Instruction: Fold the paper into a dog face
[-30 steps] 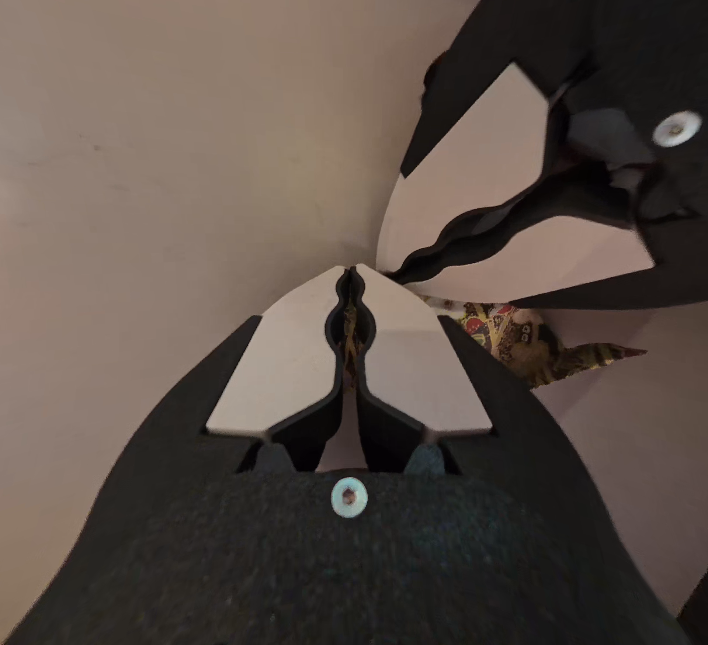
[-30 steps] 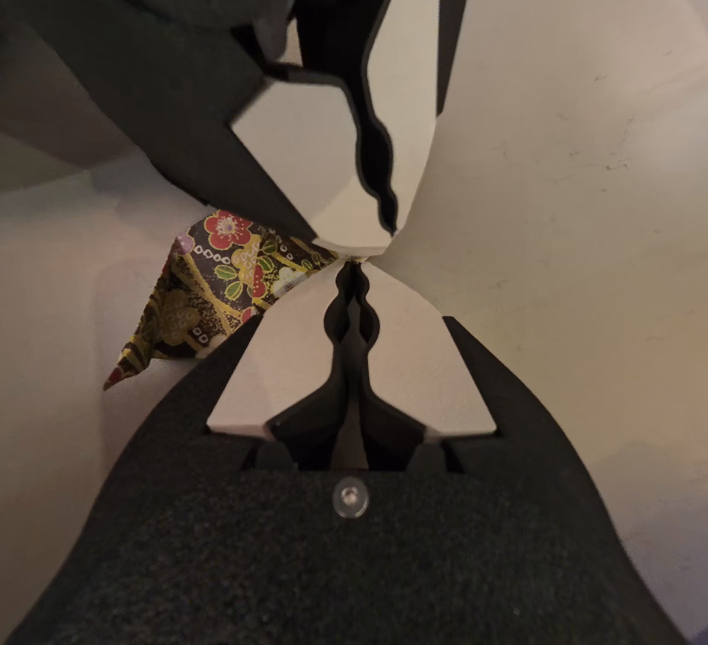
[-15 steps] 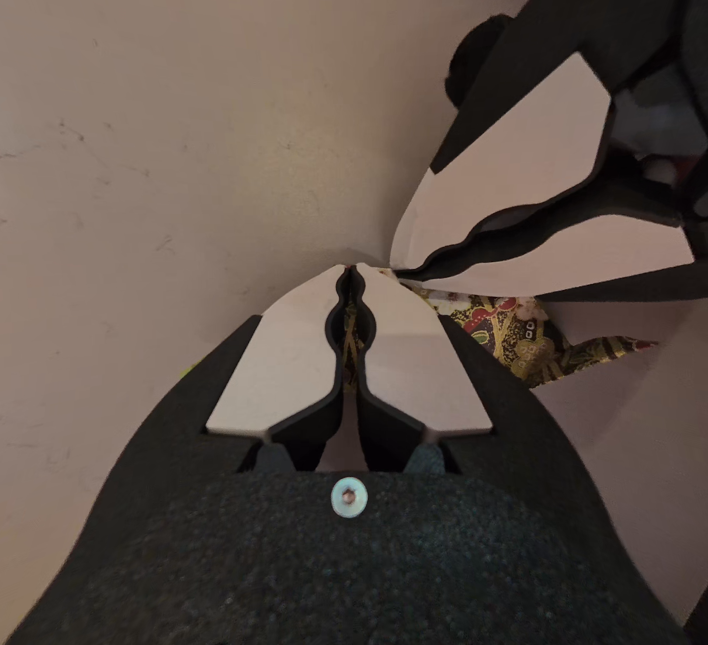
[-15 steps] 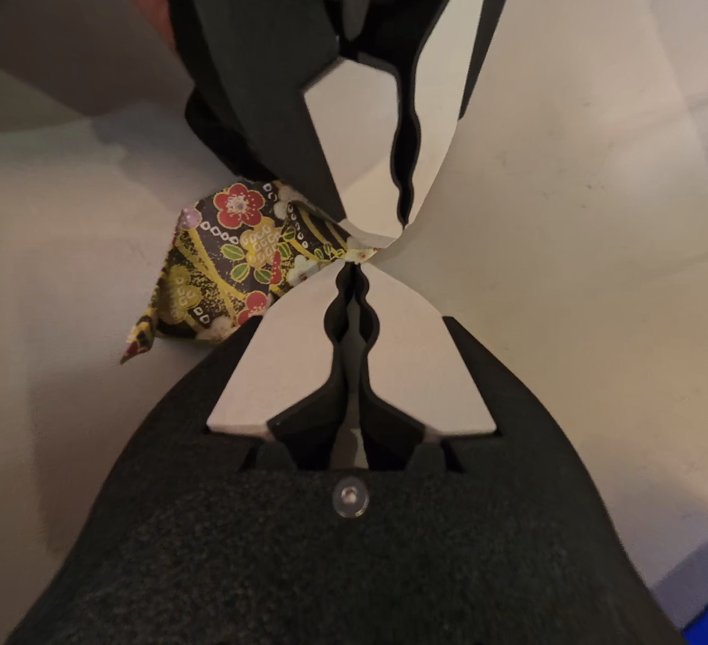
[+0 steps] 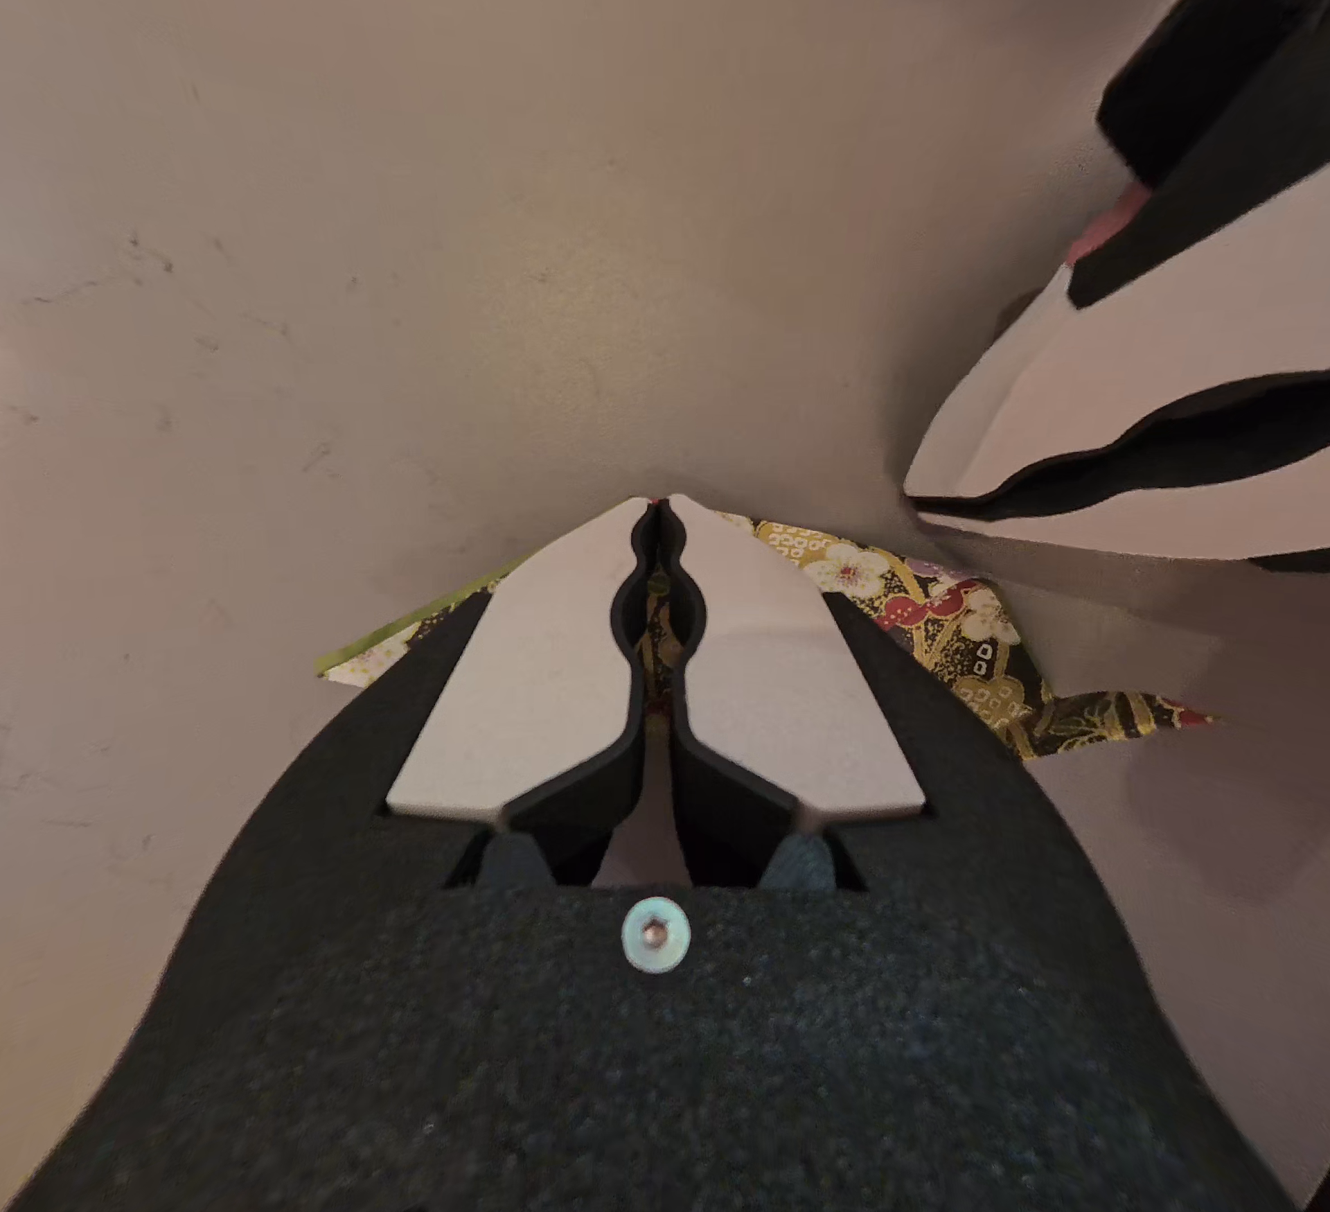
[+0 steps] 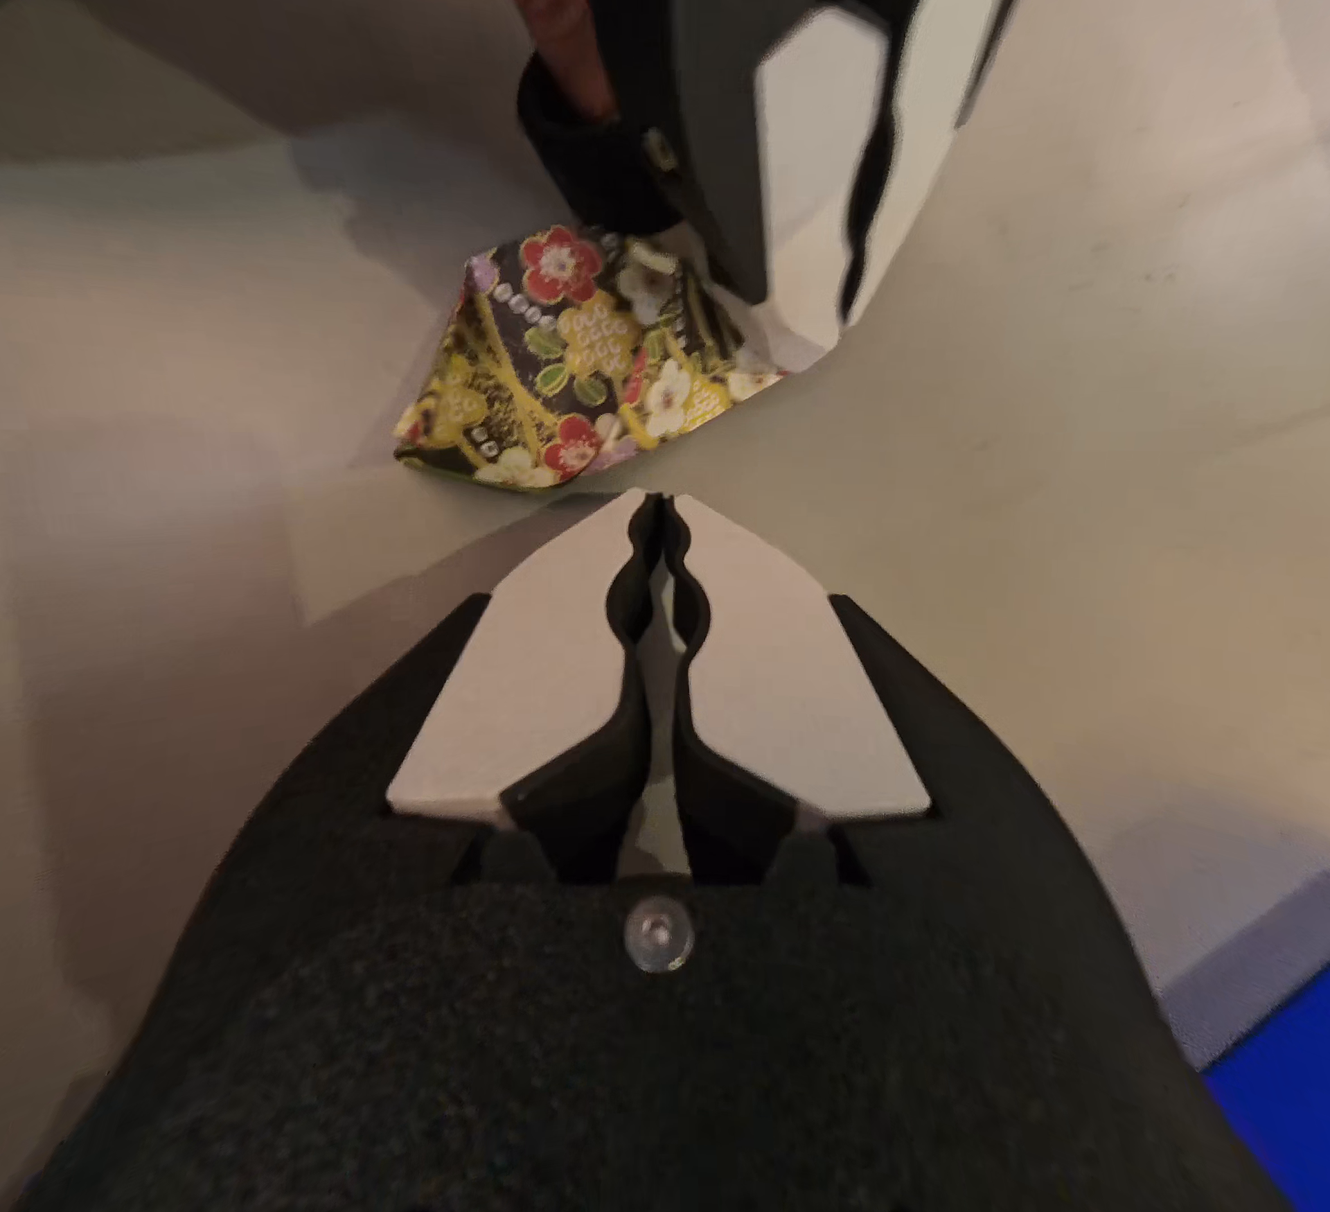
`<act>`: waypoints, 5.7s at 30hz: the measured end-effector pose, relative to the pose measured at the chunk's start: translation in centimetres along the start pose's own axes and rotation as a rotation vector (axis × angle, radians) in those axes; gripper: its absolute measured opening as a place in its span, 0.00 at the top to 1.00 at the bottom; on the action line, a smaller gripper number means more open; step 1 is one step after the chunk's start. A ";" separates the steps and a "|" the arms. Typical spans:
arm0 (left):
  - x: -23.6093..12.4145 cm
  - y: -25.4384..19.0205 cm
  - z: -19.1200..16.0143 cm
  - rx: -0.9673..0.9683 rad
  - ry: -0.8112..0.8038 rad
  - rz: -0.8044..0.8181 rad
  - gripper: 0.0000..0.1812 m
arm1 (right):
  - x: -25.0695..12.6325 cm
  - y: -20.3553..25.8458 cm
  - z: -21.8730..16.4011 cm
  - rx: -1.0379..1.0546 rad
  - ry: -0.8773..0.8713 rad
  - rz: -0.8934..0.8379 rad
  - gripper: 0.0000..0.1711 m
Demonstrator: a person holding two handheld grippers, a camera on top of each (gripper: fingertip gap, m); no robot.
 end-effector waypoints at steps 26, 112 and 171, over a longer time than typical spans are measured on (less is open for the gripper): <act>0.0 0.0 0.0 0.019 -0.008 0.012 1.00 | 0.9 1.7 1.3 0.066 -0.036 0.094 1.00; -3.2 -4.0 -3.6 -0.278 -0.100 0.210 0.87 | -2.1 -7.2 1.3 0.370 -0.332 0.073 1.00; -2.8 -7.4 -2.9 -0.215 -0.219 -0.146 0.78 | -1.6 -0.7 -2.2 0.447 -0.174 0.261 0.86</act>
Point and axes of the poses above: each gripper's, where its closed fingertips meet, x out along the fingers, z out of its top, y = z × x across the jaws, the point moved 3 cm from there along -x, back along the fingers, and after that the axes turned 4 degrees about z, right-handed, at the moved point
